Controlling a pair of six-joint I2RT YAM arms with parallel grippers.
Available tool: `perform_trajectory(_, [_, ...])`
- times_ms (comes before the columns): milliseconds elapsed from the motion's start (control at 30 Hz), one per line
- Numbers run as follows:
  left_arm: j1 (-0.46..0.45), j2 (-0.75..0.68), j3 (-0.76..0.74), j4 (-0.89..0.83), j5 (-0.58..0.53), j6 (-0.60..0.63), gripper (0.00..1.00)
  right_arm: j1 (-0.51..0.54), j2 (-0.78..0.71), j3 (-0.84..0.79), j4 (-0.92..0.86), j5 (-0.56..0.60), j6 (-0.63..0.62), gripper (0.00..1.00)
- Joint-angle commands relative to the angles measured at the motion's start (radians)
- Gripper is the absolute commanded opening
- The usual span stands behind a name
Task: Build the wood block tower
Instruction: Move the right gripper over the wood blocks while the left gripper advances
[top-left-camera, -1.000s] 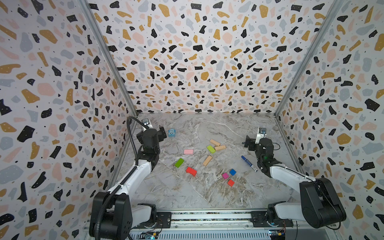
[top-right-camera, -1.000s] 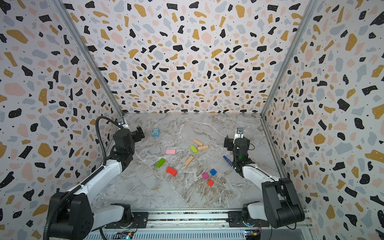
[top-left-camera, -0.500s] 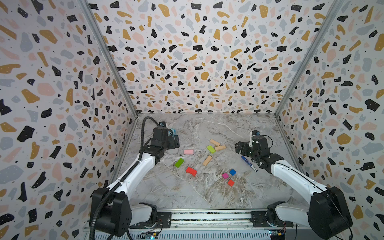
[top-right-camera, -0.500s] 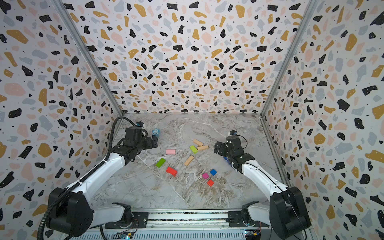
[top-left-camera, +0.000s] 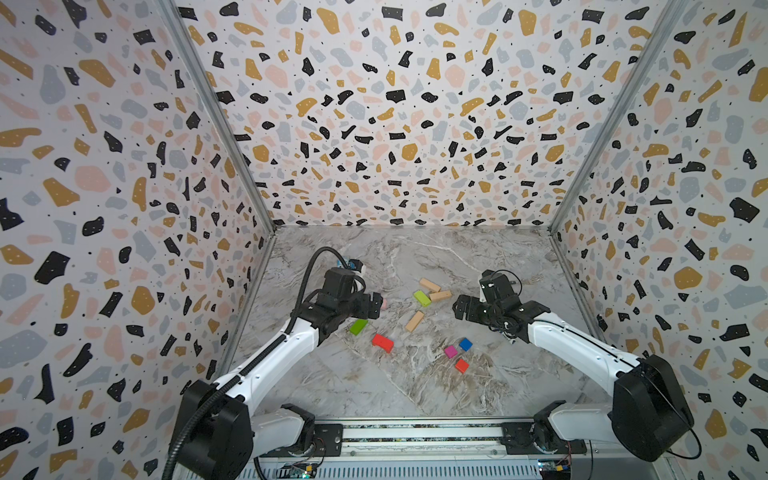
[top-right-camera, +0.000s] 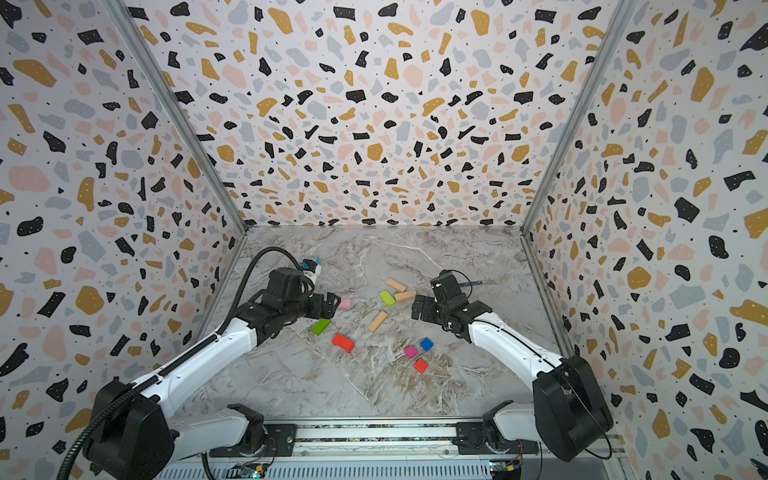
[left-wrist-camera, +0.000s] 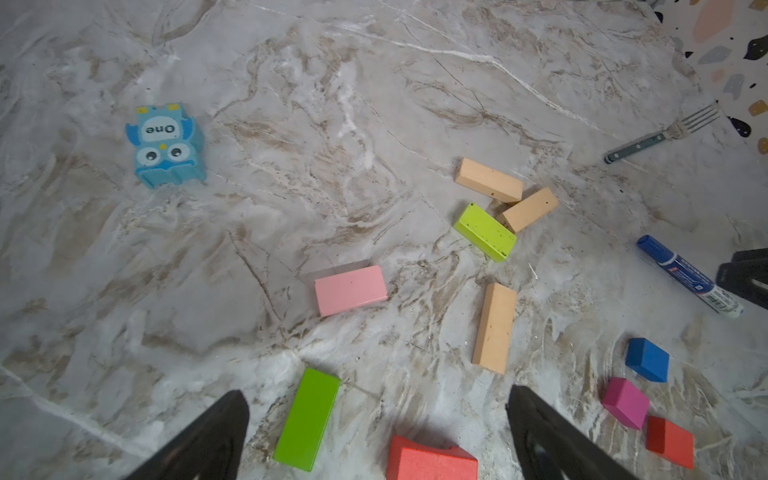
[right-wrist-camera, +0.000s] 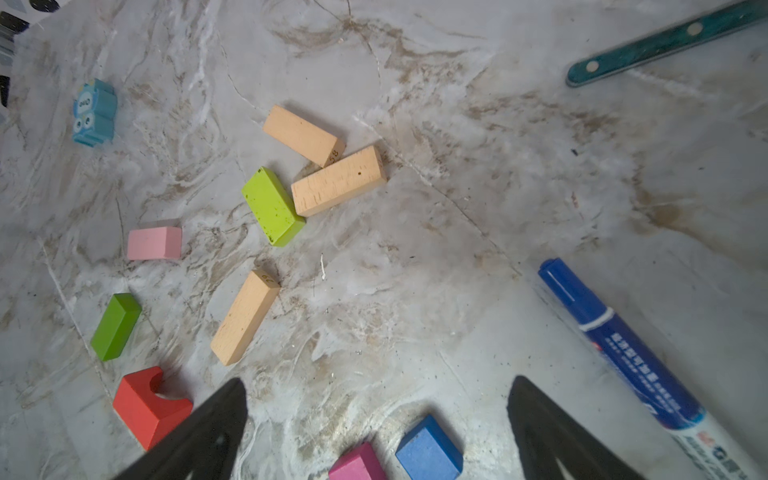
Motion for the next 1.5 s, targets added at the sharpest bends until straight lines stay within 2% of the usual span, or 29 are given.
perform_trajectory(0, [-0.024, -0.018, -0.005, 0.005, 0.033, 0.024, 0.98, 0.033, 0.028, 0.050, -0.042, 0.040, 0.025, 0.99])
perform_trajectory(133, [-0.029, -0.039, -0.006, 0.007, 0.051, 0.029, 0.97, 0.040, 0.038, 0.042, 0.026, 0.040, 0.051, 0.99])
perform_trajectory(267, [-0.028, -0.059, -0.012, 0.010, 0.046, 0.026, 0.97, 0.040, 0.073, 0.077, 0.065, 0.055, 0.108, 0.91])
perform_trajectory(367, [-0.029, -0.065, -0.009, 0.004, 0.024, 0.030, 0.97, 0.039, 0.156, 0.158, 0.025, 0.081, 0.167, 0.82])
perform_trajectory(500, [-0.029, -0.068, -0.011, -0.001, 0.008, 0.036, 0.97, 0.047, 0.269, 0.266, -0.012, 0.078, 0.220, 0.78])
perform_trajectory(767, [-0.030, -0.068, -0.011, 0.003, 0.014, 0.033, 0.97, 0.058, 0.392, 0.343, -0.003, 0.124, 0.330, 0.69])
perform_trajectory(1033, [-0.030, -0.077, -0.015, 0.003, 0.011, 0.030, 0.97, 0.099, 0.515, 0.456, -0.040, 0.175, 0.378, 0.69])
perform_trajectory(1467, [-0.030, -0.085, -0.014, -0.001, 0.007, 0.030, 0.97, 0.122, 0.617, 0.507, -0.062, 0.201, 0.436, 0.67])
